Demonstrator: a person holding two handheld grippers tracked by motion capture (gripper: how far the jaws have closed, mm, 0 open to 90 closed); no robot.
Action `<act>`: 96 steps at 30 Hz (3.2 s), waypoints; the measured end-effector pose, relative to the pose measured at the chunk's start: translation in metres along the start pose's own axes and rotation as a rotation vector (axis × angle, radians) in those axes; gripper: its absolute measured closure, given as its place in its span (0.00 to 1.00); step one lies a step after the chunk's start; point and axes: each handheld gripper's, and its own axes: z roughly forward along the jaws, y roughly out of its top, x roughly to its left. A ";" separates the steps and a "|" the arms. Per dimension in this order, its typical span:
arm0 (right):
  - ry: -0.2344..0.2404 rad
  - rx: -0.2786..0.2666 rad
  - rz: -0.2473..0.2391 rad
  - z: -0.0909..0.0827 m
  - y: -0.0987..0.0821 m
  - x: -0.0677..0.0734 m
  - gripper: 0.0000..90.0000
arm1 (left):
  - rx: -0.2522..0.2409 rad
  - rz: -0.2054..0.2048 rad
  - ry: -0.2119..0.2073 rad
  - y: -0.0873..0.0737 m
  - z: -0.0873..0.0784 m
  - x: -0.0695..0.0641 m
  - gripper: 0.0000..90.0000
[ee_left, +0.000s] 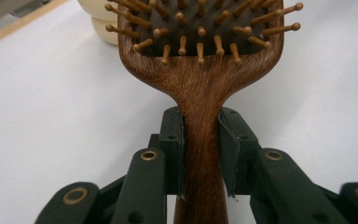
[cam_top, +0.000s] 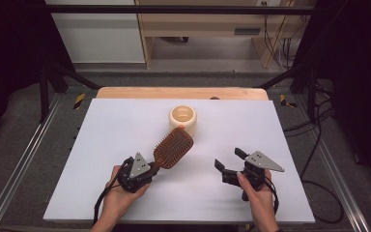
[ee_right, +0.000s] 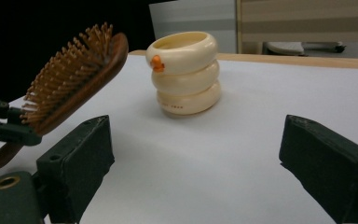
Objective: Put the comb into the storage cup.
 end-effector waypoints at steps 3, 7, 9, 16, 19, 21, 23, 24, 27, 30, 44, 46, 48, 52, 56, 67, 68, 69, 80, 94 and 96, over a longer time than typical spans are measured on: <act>0.027 0.008 0.008 0.003 0.000 0.004 0.09 | -0.028 -0.013 0.012 0.000 -0.003 0.001 0.80; 0.087 0.020 0.031 0.007 0.001 0.013 0.06 | -0.058 -0.042 0.019 0.000 -0.007 0.003 0.80; 0.113 0.004 0.037 0.010 0.005 0.018 0.05 | -0.074 -0.048 0.023 -0.001 -0.008 0.004 0.80; 0.166 -0.009 0.003 0.027 0.031 0.040 0.05 | -0.123 -0.065 0.040 -0.001 -0.017 0.012 0.80; 0.162 -0.048 0.006 0.035 0.046 0.048 0.06 | -0.136 -0.073 0.044 -0.002 -0.019 0.014 0.80; 0.177 -0.068 0.024 0.041 0.055 0.052 0.06 | -0.147 -0.075 0.044 -0.003 -0.021 0.015 0.80; 0.189 -0.076 0.033 0.046 0.061 0.054 0.06 | -0.156 -0.077 0.046 -0.003 -0.021 0.015 0.80; 0.195 -0.076 0.034 0.049 0.062 0.056 0.06 | -0.161 -0.079 0.046 -0.002 -0.021 0.015 0.80; 0.215 -0.075 0.058 0.054 0.055 0.060 0.06 | -0.177 -0.074 0.051 -0.003 -0.022 0.014 0.80; 0.225 -0.039 0.053 0.057 0.043 0.064 0.06 | -0.186 -0.078 0.049 -0.002 -0.022 0.013 0.80; 0.293 -0.040 0.114 0.066 0.031 0.081 0.08 | -0.206 -0.043 0.024 0.001 -0.017 -0.002 0.80; 0.300 -0.040 0.117 0.066 0.030 0.083 0.09 | -0.208 -0.038 0.022 0.002 -0.016 -0.005 0.80; 0.307 -0.042 0.132 0.067 0.031 0.083 0.10 | -0.205 -0.022 0.022 0.002 -0.016 -0.008 0.80; 0.313 -0.044 0.157 0.068 0.030 0.082 0.15 | -0.208 -0.002 0.014 0.005 -0.014 -0.015 0.80; 0.323 -0.046 0.165 0.068 0.031 0.083 0.19 | -0.207 0.013 -0.001 0.006 -0.013 -0.021 0.80; 0.348 -0.068 0.233 0.067 0.032 0.079 0.31 | -0.209 0.038 -0.015 0.008 -0.011 -0.031 0.80; 0.349 -0.070 0.236 0.067 0.032 0.078 0.32 | -0.211 0.038 -0.017 0.008 -0.011 -0.031 0.80; 0.350 -0.072 0.241 0.067 0.033 0.078 0.33 | -0.212 0.037 -0.019 0.008 -0.011 -0.031 0.80; 0.365 -0.109 0.295 0.064 0.036 0.073 0.47 | -0.217 0.024 -0.025 0.008 -0.010 -0.031 0.80; 0.380 -0.132 0.334 0.060 0.039 0.075 0.57 | -0.218 -0.006 -0.038 0.010 -0.008 -0.033 0.80; 0.384 -0.136 0.344 0.060 0.040 0.075 0.57 | -0.217 -0.025 -0.072 0.011 -0.007 -0.032 0.79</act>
